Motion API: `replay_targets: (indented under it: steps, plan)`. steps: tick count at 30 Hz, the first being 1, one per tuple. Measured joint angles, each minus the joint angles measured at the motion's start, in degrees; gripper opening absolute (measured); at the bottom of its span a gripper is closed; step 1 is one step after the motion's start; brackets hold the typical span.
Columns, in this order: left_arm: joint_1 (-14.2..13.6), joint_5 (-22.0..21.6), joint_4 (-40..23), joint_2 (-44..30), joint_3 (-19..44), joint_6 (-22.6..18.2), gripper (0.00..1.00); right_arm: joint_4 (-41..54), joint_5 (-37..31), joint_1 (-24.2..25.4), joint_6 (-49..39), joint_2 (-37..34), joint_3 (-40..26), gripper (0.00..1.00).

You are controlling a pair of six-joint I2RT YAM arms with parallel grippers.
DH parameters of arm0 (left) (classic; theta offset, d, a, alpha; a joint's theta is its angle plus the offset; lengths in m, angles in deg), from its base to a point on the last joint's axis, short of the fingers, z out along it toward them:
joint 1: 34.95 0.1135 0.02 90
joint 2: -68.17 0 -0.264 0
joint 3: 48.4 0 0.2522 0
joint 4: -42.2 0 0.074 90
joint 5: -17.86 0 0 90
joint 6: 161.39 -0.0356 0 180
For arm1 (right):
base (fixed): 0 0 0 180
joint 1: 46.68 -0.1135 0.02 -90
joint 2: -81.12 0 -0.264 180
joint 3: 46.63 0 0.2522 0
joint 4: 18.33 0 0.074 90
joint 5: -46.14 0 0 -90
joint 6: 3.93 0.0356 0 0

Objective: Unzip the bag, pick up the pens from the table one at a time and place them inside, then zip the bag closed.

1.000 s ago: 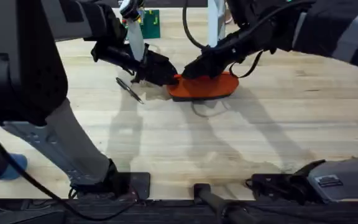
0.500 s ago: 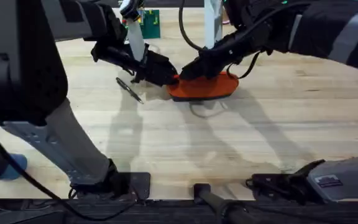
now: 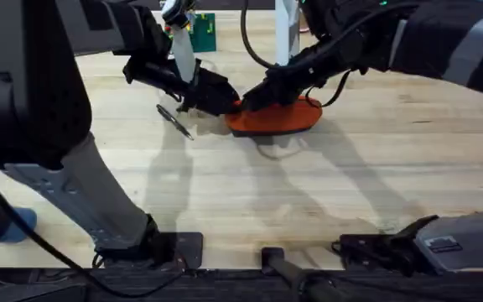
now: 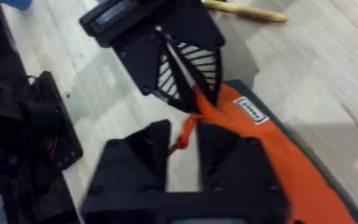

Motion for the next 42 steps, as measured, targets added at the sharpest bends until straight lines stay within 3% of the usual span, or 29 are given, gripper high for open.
replay_targets:
  steps: [2,6,7,19,24,27,28,33,37,42]
  plan:
    - [0.0,-0.01,0.04,0.0,0.0,0.0,0.042,0.74,0.71,-0.32,0.14,0.0,-0.02,0.418]
    - [-0.12,0.0,0.31,0.0,0.0,0.0,0.042,3.11,2.67,-0.94,-0.14,0.0,-0.2,0.954]
    - [-0.2,-0.03,0.31,0.0,0.0,0.0,0.042,3.48,2.83,-1.1,-0.12,0.0,-0.33,0.983]
    - [-0.2,0.21,0.11,0.0,0.0,-0.03,0.076,4.01,2.38,-1.12,0.05,1.36,-0.44,0.996]
    - [0.49,3.27,-0.82,0.0,0.11,0.68,0.538,4.51,-1.0,-1.0,0.05,5.61,-0.44,0.996]
    - [1.68,4.75,-1.3,0.0,0.57,1.62,0.955,4.66,-1.88,-0.89,0.05,7.89,-0.44,0.996]
    - [2.13,5.06,-1.87,0.0,0.83,1.64,0.984,4.83,-2.04,-0.81,0.05,8.51,-0.44,0.996]
    - [3.87,5.79,-7.42,0.0,4.6,1.84,0.996,6.46,-2.49,0.42,0.54,10.29,-0.44,0.996]
    - [3.98,3.69,-11.3,0.0,9.57,2.31,0.996,10.14,-2.87,2.59,1.01,11.52,-0.44,0.996]
    - [3.96,0.16,-12.66,0.0,16.07,7.08,0.996,13.8,-2.96,6.51,1.16,13.13,-0.88,0.995]
